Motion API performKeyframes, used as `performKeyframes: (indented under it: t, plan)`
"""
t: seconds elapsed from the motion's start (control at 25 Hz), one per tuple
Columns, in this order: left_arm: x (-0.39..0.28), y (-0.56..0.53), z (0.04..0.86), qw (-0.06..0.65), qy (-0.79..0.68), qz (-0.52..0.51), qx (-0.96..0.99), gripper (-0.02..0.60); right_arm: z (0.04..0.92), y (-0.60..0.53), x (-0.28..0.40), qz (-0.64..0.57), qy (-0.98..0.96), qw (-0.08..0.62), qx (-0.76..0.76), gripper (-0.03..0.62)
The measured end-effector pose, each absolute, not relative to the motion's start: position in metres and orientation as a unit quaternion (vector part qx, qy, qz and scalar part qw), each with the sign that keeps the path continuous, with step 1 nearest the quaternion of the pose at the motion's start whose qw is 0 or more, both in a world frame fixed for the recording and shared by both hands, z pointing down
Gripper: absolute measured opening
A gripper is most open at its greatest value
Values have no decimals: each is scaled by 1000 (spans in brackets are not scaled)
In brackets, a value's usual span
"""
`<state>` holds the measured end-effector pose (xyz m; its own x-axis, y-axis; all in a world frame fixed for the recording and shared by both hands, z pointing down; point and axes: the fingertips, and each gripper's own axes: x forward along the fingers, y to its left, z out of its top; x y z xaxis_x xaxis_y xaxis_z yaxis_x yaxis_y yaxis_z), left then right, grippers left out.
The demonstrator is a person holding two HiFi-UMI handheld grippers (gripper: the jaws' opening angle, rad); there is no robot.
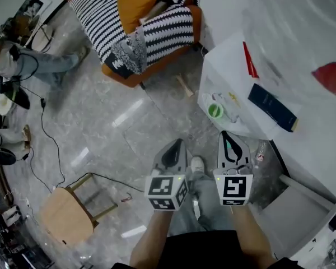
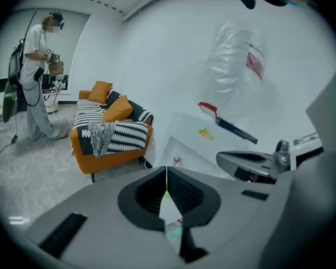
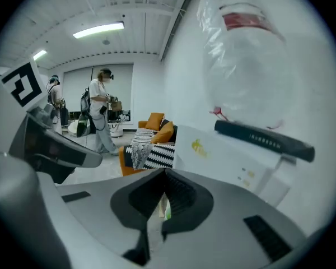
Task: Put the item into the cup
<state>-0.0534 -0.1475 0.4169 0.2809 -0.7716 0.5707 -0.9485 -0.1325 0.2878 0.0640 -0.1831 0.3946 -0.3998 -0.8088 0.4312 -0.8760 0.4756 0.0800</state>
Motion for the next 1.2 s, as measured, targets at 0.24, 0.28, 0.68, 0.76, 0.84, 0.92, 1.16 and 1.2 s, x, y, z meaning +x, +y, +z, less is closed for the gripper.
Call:
performKeyframes:
  t: [0.24, 0.28, 0.68, 0.76, 0.84, 0.92, 1.16, 1.2]
  plan:
    - [-62, -140, 334, 287, -588, 101, 750, 14, 309, -180, 45, 41, -850, 178, 495, 11]
    - [-63, -141, 324, 284, -588, 93, 752, 14, 299, -181, 43, 36, -850, 174, 495, 11]
    - [-56, -144, 252, 275, -546, 42, 790, 14, 218, -177, 37, 26, -831, 138, 538, 11]
    - [-54, -148, 242, 265, -530, 46, 804, 14, 206, -174, 34, 30, -827, 126, 547, 11]
    - [-51, -154, 231, 253, -516, 54, 816, 14, 195, -171, 32, 34, -823, 115, 556, 11]
    - [-43, -161, 220, 244, -508, 58, 824, 14, 183, -170, 37, 37, -819, 107, 562, 11]
    - [-27, -167, 199, 246, -491, 66, 833, 14, 151, -168, 45, 81, -822, 56, 561, 11]
    - [-22, -167, 194, 250, -481, 58, 838, 14, 147, -169, 48, 91, -821, 44, 562, 11]
